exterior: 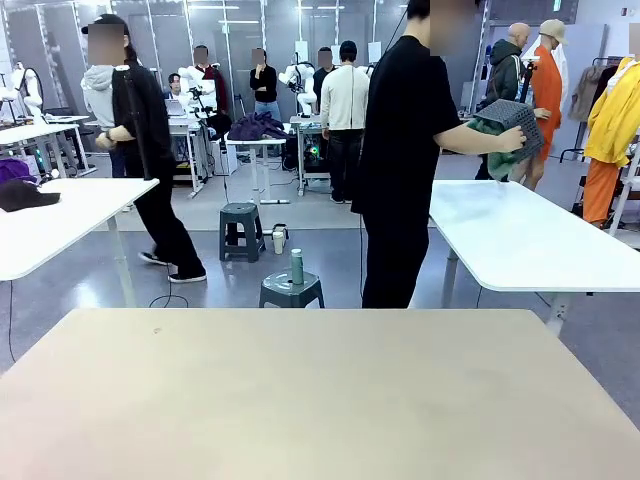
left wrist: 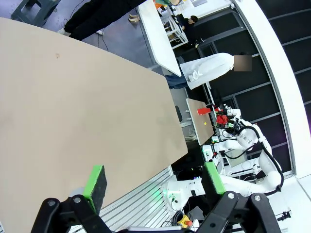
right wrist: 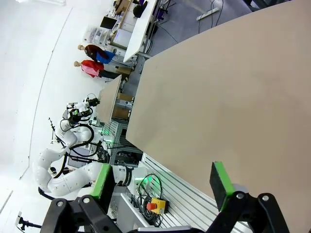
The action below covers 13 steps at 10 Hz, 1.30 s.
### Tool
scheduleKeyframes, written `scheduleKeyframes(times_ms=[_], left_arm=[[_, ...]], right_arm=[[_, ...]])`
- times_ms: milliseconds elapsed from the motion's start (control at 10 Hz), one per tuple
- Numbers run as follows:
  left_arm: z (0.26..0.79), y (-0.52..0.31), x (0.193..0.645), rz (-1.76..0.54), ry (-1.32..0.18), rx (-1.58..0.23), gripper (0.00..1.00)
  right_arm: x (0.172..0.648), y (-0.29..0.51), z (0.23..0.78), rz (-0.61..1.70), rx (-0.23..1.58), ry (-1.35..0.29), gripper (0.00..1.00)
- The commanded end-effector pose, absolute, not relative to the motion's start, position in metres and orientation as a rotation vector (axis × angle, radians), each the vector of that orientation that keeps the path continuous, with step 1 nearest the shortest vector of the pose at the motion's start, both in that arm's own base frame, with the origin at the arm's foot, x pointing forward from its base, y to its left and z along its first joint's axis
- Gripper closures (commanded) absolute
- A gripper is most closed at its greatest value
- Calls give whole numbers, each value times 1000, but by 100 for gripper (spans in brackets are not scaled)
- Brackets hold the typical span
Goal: Fold the towels and place them in the basket.
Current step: When a person lays out a Towel with hook on the table, fold it in half twice.
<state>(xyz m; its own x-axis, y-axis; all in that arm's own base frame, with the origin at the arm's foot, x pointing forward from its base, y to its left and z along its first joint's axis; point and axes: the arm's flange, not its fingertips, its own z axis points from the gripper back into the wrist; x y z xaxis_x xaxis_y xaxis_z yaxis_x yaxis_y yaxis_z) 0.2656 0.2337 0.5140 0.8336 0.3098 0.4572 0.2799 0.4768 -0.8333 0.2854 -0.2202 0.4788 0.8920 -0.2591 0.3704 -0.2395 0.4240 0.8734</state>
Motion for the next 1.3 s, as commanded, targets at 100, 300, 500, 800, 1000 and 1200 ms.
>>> scheduleKeyframes(times_ms=[100, 300, 500, 800, 1000, 1200], left_arm=[[516, 234, 265, -3, -630, -1101, 0], [516, 234, 265, -3, -630, -1101, 0], [516, 234, 265, -3, -630, -1101, 0], [516, 234, 265, -3, -630, -1101, 0], [516, 234, 265, -3, -630, -1101, 0], [516, 234, 265, -3, -630, -1101, 0]], right_arm=[[286, -222, 479, 7, 1156, -515, 0], [286, -222, 479, 7, 1156, -515, 0], [286, -222, 479, 7, 1156, -515, 0], [286, -222, 479, 7, 1156, -515, 0], [286, -222, 479, 7, 1156, -515, 0], [286, -222, 479, 7, 1156, -515, 0]])
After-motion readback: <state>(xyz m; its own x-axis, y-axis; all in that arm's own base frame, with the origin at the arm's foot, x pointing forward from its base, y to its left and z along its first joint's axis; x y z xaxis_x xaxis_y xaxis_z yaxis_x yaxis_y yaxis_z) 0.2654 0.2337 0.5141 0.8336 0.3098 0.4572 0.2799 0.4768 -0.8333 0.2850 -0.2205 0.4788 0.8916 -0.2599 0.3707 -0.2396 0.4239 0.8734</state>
